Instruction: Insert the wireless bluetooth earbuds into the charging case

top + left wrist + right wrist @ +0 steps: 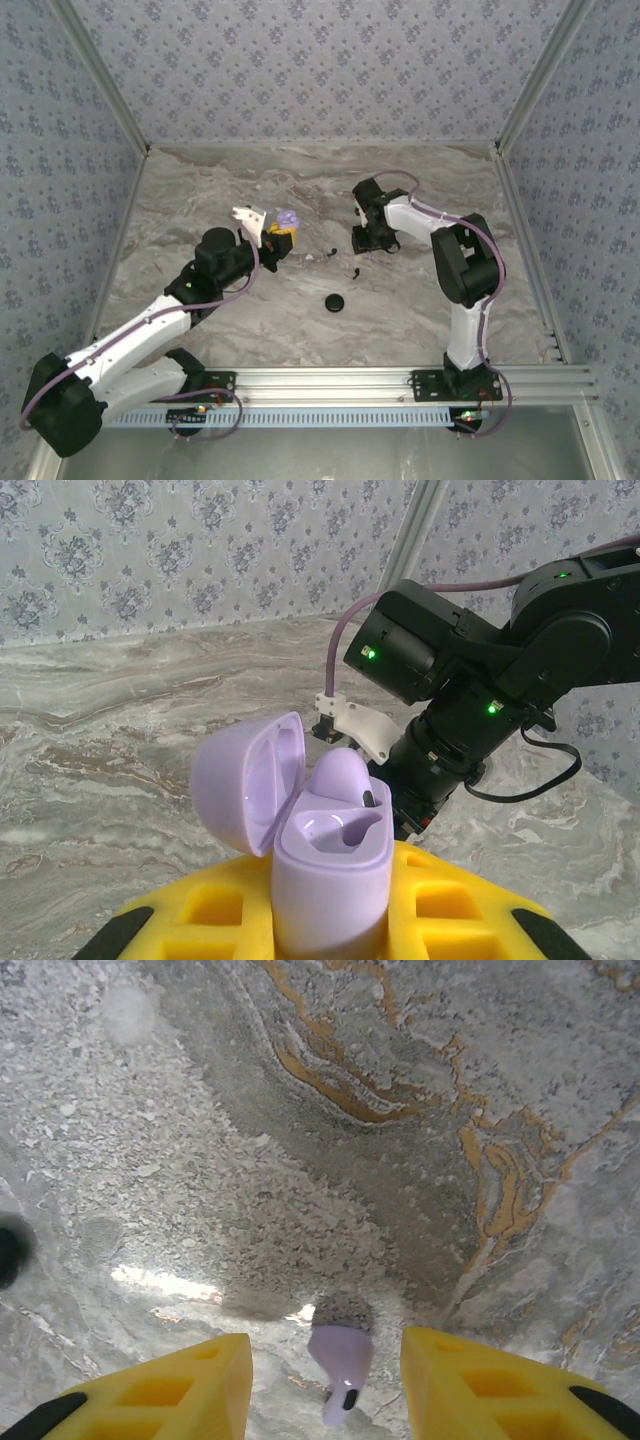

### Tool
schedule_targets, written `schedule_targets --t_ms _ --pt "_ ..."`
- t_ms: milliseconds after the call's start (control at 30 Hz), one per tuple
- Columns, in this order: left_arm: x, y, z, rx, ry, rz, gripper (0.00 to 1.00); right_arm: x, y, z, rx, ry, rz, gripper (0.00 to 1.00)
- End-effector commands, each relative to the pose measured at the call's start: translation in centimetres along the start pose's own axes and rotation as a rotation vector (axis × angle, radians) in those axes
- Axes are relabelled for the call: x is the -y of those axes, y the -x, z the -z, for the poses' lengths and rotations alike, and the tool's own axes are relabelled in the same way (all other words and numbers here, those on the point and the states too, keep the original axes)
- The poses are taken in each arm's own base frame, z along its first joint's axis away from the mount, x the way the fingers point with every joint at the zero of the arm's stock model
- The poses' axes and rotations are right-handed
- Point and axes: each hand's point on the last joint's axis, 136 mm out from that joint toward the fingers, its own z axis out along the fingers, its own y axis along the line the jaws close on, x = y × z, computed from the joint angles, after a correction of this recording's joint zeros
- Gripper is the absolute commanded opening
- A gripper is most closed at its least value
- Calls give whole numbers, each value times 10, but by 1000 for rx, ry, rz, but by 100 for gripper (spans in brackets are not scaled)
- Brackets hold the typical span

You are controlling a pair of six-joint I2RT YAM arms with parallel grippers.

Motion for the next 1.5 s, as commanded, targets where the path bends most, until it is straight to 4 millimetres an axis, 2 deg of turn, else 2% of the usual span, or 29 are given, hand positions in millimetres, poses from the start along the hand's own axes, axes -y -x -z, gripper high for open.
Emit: schedule_targets --t_ms 0,767,1100,1300,1467 --pt "8 22 1 62 -35 3 21 3 0 -2 -12 -34 -112 44" --pt "8 20 1 57 -35 5 21 6 -1 -18 -44 -79 -177 33" --pt "7 18 1 55 -33 6 21 0 -4 -21 -60 -66 -158 23" --pt "7 19 1 56 -30 6 21 -12 2 -19 -49 -36 -85 22" --pt "7 17 1 53 -29 5 21 -23 1 -16 -63 -27 54 22"
